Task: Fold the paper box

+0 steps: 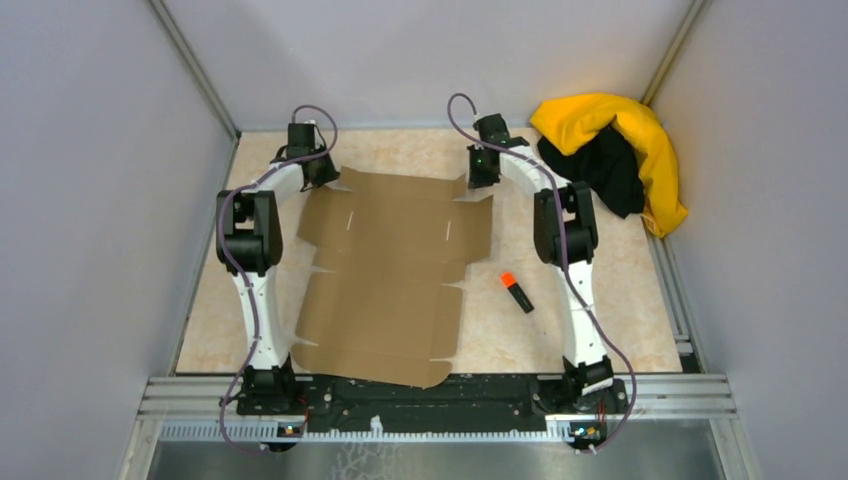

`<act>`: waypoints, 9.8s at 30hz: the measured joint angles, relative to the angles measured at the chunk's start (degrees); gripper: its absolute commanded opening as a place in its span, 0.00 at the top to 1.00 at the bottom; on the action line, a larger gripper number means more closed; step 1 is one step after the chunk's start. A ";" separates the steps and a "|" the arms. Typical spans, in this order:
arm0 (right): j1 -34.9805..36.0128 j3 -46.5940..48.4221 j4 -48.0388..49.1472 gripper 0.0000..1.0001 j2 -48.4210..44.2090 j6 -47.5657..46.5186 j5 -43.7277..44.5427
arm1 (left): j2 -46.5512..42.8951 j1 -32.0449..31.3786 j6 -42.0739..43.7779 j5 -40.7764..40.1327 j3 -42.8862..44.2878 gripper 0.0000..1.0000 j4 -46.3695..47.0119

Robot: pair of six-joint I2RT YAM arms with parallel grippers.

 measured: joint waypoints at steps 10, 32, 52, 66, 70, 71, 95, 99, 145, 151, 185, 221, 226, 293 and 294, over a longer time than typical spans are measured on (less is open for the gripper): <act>-1.01 -9.14 2.03 0.88 -6.21 -0.28 0.92 | 0.00 1.22 -0.94 2.58 -0.02 0.83 1.20; 1.57 -10.23 9.42 0.96 -7.80 2.97 -7.61 | -0.02 -0.83 -5.14 11.34 -4.26 0.91 5.20; 3.74 -4.02 9.90 0.99 -4.52 3.72 -9.35 | -0.59 -6.84 -4.00 7.13 -2.03 0.89 3.82; 2.12 -19.54 15.67 0.06 -13.25 4.94 -12.04 | -0.61 -4.81 -3.32 7.50 -2.03 0.61 4.15; -3.89 -29.92 27.98 0.01 -21.73 13.11 -23.80 | -0.63 -2.75 -3.02 11.06 -2.03 0.04 5.68; -6.56 -33.22 33.48 0.01 -23.26 16.17 -27.21 | -0.66 -2.14 -3.15 12.02 -2.05 0.02 6.16; -11.50 -39.78 26.99 1.00 -31.93 8.61 -12.44 | -5.62 0.96 -11.89 30.75 -13.18 0.90 31.85; -10.64 -35.54 23.30 1.00 -27.89 7.10 -10.82 | -5.01 0.96 -11.32 29.44 -13.18 0.90 29.35; -0.15 -18.25 14.88 1.00 -11.28 7.19 -9.05 | 1.29 -6.10 -2.08 15.54 -4.50 0.95 15.98; -0.07 -18.23 14.78 1.00 -10.34 7.19 -9.07 | 1.29 -7.43 -1.53 13.75 -4.50 0.95 15.76; 2.03 1.16 12.74 1.00 4.04 5.68 -6.97 | 1.22 -12.17 -3.41 0.00 -6.21 0.84 16.28; 1.90 -66.14 11.89 0.93 -50.49 1.38 1.68 | -48.06 -7.58 -6.25 2.05 -49.57 0.93 2.23; 1.90 -68.30 13.27 0.94 -50.47 2.19 1.88 | -51.10 -7.58 -6.64 -1.20 -52.41 0.89 1.07; 14.78 -61.16 19.02 0.95 -40.13 6.19 1.42 | -39.21 -21.29 -12.33 -8.85 -49.51 0.98 1.95; 15.13 -60.89 19.23 0.95 -39.43 6.25 1.44 | -38.53 -21.70 -12.44 -9.14 -49.51 0.98 2.12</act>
